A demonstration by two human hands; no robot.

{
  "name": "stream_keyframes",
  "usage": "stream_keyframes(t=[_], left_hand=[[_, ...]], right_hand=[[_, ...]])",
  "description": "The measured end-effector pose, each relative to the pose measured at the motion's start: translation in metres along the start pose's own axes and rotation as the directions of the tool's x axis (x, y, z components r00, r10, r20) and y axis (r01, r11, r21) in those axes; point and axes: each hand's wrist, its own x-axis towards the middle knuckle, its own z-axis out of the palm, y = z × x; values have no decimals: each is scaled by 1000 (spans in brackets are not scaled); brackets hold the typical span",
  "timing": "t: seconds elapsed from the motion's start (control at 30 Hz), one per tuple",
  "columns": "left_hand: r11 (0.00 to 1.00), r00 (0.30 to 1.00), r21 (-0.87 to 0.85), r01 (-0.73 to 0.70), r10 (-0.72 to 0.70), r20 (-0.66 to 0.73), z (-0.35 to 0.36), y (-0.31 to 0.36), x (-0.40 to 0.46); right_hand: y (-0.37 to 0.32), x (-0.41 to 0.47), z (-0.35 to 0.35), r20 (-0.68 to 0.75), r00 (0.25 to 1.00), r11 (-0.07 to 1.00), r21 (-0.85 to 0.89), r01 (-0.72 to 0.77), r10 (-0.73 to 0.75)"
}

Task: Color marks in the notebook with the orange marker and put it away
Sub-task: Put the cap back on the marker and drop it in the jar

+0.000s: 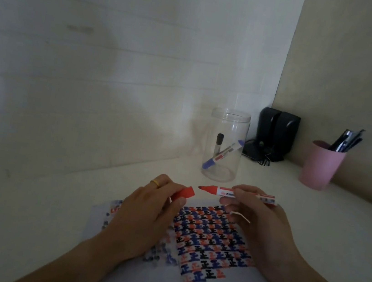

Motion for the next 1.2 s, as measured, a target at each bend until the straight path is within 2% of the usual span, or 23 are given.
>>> stream_keyframes(t=[0.3, 0.53, 0.73, 0.87, 1.0, 1.2], left_hand=[[997, 997, -34, -73, 74, 29, -6, 4, -1], [987, 990, -77, -140, 140, -6, -16, 20, -3], [991, 991, -33, -131, 130, -27, -15, 20, -4], [989, 989, -10, -150, 150, -17, -15, 22, -5], [988, 988, -13, -152, 152, 1, -16, 24, -5], [973, 977, 96, -210, 212, -14, -13, 26, -6]], right_hand=[[-3, -7, 2, 64, 998, 981, -193, 14, -2], [-12, -9, 5, -20, 1000, 997, 71, 10, -8], [-11, -12, 9, -34, 992, 992, -30, 123, -124], [-11, -14, 12, 24, 989, 985, -87, 149, -148], [-11, -15, 12, -35, 987, 987, -24, 158, -159], [-6, -18, 9, -106, 990, 995, 41, 96, -91]])
